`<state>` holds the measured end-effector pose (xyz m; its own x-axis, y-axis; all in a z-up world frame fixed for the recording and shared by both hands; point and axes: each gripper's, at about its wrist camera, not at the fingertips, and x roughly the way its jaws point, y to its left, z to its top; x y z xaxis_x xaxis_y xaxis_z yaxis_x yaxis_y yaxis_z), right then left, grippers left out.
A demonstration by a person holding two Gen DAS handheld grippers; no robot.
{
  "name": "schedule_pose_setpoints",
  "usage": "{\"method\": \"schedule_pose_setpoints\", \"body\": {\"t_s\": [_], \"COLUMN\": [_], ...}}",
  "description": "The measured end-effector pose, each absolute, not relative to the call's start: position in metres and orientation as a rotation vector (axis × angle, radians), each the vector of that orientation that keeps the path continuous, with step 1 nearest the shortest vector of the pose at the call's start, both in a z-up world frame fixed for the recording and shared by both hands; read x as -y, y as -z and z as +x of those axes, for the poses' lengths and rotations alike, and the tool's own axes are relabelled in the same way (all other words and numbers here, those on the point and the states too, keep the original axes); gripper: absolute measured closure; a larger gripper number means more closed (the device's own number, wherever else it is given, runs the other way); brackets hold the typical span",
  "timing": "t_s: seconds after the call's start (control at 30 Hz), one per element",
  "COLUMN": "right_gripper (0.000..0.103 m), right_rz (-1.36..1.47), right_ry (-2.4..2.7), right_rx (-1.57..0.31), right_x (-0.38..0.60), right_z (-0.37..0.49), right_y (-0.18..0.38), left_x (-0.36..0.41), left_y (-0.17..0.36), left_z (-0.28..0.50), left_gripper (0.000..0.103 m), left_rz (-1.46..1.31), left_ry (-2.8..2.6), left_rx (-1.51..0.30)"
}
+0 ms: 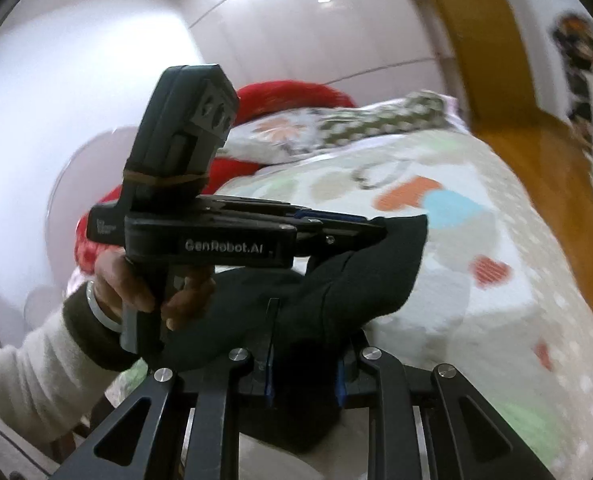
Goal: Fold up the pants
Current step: 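Close the left gripper on the folded black pants edge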
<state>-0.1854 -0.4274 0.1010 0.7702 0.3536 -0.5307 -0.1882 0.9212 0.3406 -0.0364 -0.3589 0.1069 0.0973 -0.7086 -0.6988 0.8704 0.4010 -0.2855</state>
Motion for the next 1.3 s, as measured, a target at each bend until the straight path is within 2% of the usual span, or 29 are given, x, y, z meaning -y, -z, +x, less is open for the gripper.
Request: {"method": "schedule_pose_setpoints", "body": {"t_s": [0.03, 0.07, 0.1, 0.13, 0.23, 0.3, 0.5, 0.9, 0.93, 0.97, 1.0, 1.03, 1.07, 1.1, 1.13, 1.3], "right_gripper": [0.079, 0.079, 0.066, 0.052, 0.051, 0.051, 0.047, 0.047, 0.047, 0.047, 0.047, 0.047, 0.047, 0.047, 0.047, 0.047], "right_rz": [0.262, 0.252, 0.246, 0.247, 0.272, 0.214, 0.195, 0.241, 0.241, 0.239, 0.239, 0.240, 0.243, 0.244, 0.241, 0.194], "right_ry": [-0.316, -0.338, -0.367, -0.420, -0.586, -0.597, -0.420, -0.320, -0.314, -0.309, -0.305, -0.303, -0.300, -0.297, -0.300, -0.350], "right_rx": [-0.635, -0.649, -0.667, -0.701, -0.787, -0.775, -0.769, -0.857, -0.859, -0.858, -0.853, -0.847, -0.839, -0.834, -0.824, -0.771], "right_x": [0.415, 0.396, 0.382, 0.366, 0.336, 0.332, 0.374, 0.403, 0.405, 0.406, 0.407, 0.409, 0.410, 0.410, 0.409, 0.391], "right_z": [-0.179, -0.170, -0.165, -0.160, -0.159, -0.169, -0.174, -0.156, -0.157, -0.161, -0.162, -0.163, -0.164, -0.164, -0.165, -0.155], "right_y": [-0.098, -0.092, -0.086, -0.079, -0.070, -0.077, -0.081, -0.046, -0.046, -0.047, -0.049, -0.052, -0.054, -0.057, -0.061, -0.079], "left_x": [0.337, 0.316, 0.301, 0.281, 0.240, 0.220, 0.190, 0.244, 0.247, 0.250, 0.253, 0.255, 0.254, 0.251, 0.247, 0.220], "left_y": [-0.106, -0.103, -0.102, -0.098, -0.087, -0.085, -0.085, -0.045, -0.040, -0.036, -0.033, -0.031, -0.031, -0.034, -0.037, -0.060], "left_z": [-0.029, -0.022, -0.020, -0.017, -0.017, -0.023, -0.051, -0.074, -0.073, -0.073, -0.072, -0.072, -0.073, -0.073, -0.074, -0.078], "left_gripper": [0.059, 0.052, 0.046, 0.046, 0.046, 0.046, 0.046, 0.046, 0.047, 0.054, 0.076, 0.087, 0.087, 0.093, 0.094, 0.094], "left_rz": [0.181, 0.150, 0.131, 0.103, 0.025, -0.001, -0.064, -0.013, -0.011, -0.011, -0.013, -0.007, -0.008, -0.020, -0.029, -0.044], "left_ry": [1.119, 1.046, 0.996, 0.937, 0.839, 0.801, 0.757, 0.779, 0.775, 0.783, 0.796, 0.793, 0.794, 0.801, 0.801, 0.784], "left_rx": [-0.894, -0.897, -0.896, -0.897, -0.938, -0.938, -0.910, -1.022, -1.028, -1.041, -1.055, -1.066, -1.065, -1.058, -1.051, -0.996]}}
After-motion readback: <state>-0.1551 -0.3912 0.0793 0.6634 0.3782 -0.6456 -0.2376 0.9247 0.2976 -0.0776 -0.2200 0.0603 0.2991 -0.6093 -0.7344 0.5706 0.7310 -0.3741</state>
